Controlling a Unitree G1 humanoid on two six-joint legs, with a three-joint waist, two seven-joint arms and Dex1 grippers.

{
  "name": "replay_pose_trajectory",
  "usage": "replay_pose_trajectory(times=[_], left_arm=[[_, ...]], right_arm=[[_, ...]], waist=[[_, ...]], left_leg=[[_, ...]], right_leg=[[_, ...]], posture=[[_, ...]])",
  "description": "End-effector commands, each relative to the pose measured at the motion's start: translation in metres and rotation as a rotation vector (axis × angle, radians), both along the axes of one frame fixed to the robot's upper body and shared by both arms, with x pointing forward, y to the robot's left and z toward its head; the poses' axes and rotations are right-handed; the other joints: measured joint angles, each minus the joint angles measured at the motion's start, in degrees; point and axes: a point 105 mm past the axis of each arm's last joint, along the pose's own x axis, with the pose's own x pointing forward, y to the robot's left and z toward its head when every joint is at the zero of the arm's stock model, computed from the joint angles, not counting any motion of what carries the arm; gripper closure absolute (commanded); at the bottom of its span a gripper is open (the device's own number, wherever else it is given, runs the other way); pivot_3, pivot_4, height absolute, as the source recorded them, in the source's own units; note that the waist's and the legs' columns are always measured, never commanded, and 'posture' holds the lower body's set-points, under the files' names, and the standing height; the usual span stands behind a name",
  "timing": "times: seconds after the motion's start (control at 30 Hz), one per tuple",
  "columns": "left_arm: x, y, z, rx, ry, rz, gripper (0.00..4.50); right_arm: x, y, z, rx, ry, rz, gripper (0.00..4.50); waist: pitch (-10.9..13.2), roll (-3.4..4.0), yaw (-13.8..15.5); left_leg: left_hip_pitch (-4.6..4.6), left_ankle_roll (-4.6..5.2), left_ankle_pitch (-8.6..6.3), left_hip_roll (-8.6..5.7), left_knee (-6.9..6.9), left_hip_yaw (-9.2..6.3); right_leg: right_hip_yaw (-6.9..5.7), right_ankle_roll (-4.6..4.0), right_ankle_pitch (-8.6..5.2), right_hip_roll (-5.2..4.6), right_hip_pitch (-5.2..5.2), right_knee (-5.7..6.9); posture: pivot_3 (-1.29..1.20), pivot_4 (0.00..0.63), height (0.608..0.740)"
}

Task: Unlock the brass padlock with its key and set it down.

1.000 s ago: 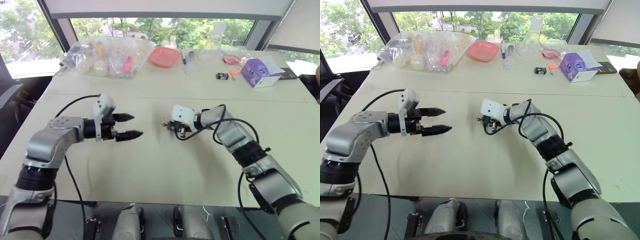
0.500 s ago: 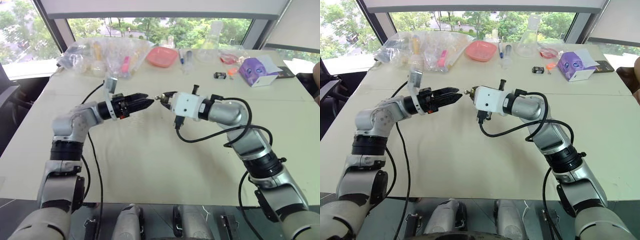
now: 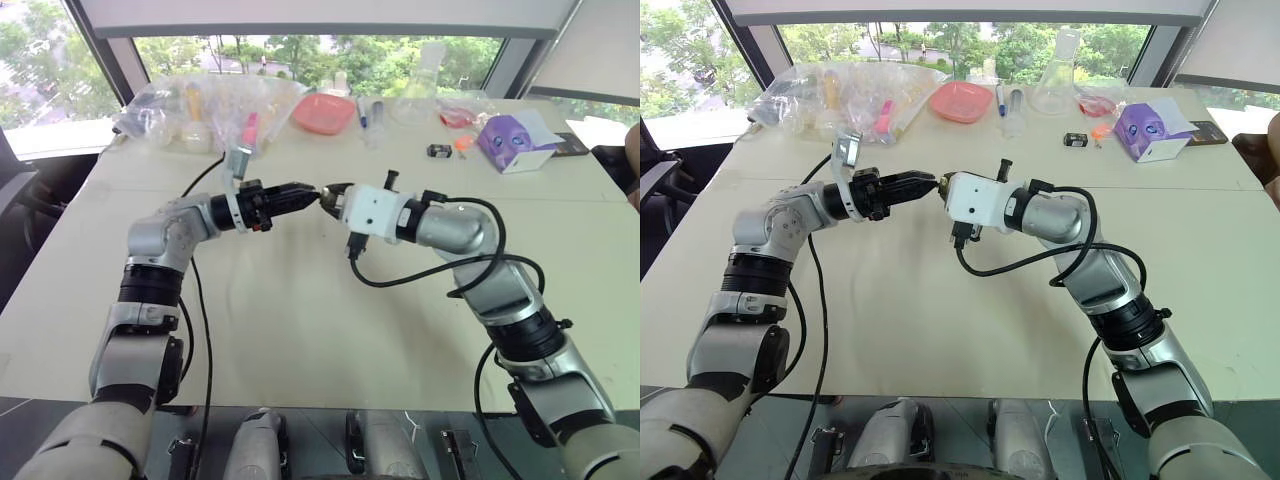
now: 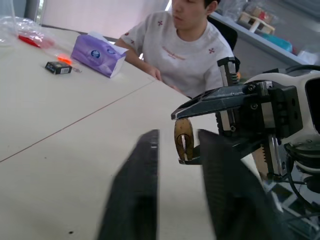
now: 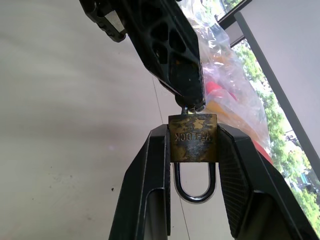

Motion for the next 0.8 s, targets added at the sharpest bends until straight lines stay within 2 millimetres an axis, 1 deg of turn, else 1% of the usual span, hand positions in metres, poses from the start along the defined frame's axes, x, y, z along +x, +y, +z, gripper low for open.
replay_pose_trajectory(times=[0.03,0.2,0.33,0.47,0.57,0.73,0.8], left_arm=[[0.001,-0.001,0.010,0.000,-0.047,-0.002,4.43],[0.000,-0.002,0.009,0.027,-0.071,-0.004,4.43],[-0.003,-0.004,-0.003,0.164,-0.175,-0.008,4.43],[0.002,-0.007,0.000,0.260,-0.397,0.048,4.43],[0.006,-0.010,0.001,0.310,-0.523,0.088,4.43],[0.008,-0.011,0.003,0.383,-0.714,0.108,4.43],[0.008,-0.012,0.003,0.399,-0.755,0.096,4.43]], right_arm=[[-0.007,0.004,0.017,0.024,-0.064,0.026,3.81],[-0.008,0.006,0.016,0.024,-0.057,0.033,3.81],[-0.006,0.005,0.017,0.029,-0.057,0.028,3.81],[-0.005,0.003,0.019,0.031,-0.061,0.022,3.81],[-0.004,0.003,0.018,0.033,-0.061,0.022,3.81],[-0.003,0.003,0.018,0.032,-0.060,0.021,3.81],[-0.003,0.003,0.017,0.031,-0.059,0.020,3.81]], waist=[[0.0,0.00,0.0],[0.0,0.00,0.0],[0.0,0.00,0.0],[0.0,0.00,0.1],[0.0,0.00,0.1],[0.0,0.00,0.1],[0.0,0.00,0.1]], left_leg=[[0.00,0.00,0.00,0.00,0.00,0.01],[0.00,0.00,0.00,0.00,0.00,0.00],[0.00,0.00,0.00,0.00,0.00,0.00],[0.00,0.00,0.00,0.00,0.00,0.00],[0.00,0.00,0.00,-0.01,0.00,0.02],[0.00,0.01,0.00,-0.01,0.00,0.03],[0.00,0.01,0.00,0.00,0.00,0.03]], right_leg=[[0.00,0.00,0.00,0.00,0.00,0.00],[0.00,0.00,0.00,-0.01,0.01,0.00],[0.00,0.00,0.00,0.00,0.00,0.00],[0.00,0.00,0.00,-0.01,0.01,-0.01],[0.00,0.00,0.00,-0.01,0.01,-0.02],[0.00,0.00,0.00,-0.01,0.00,-0.02],[0.00,0.00,0.00,-0.01,0.00,-0.02]], posture=[[0.00,0.150,0.733],[0.00,0.150,0.733],[0.00,0.150,0.733],[0.00,0.150,0.733],[0.00,0.150,0.733],[0.00,0.150,0.733],[0.00,0.150,0.733]])
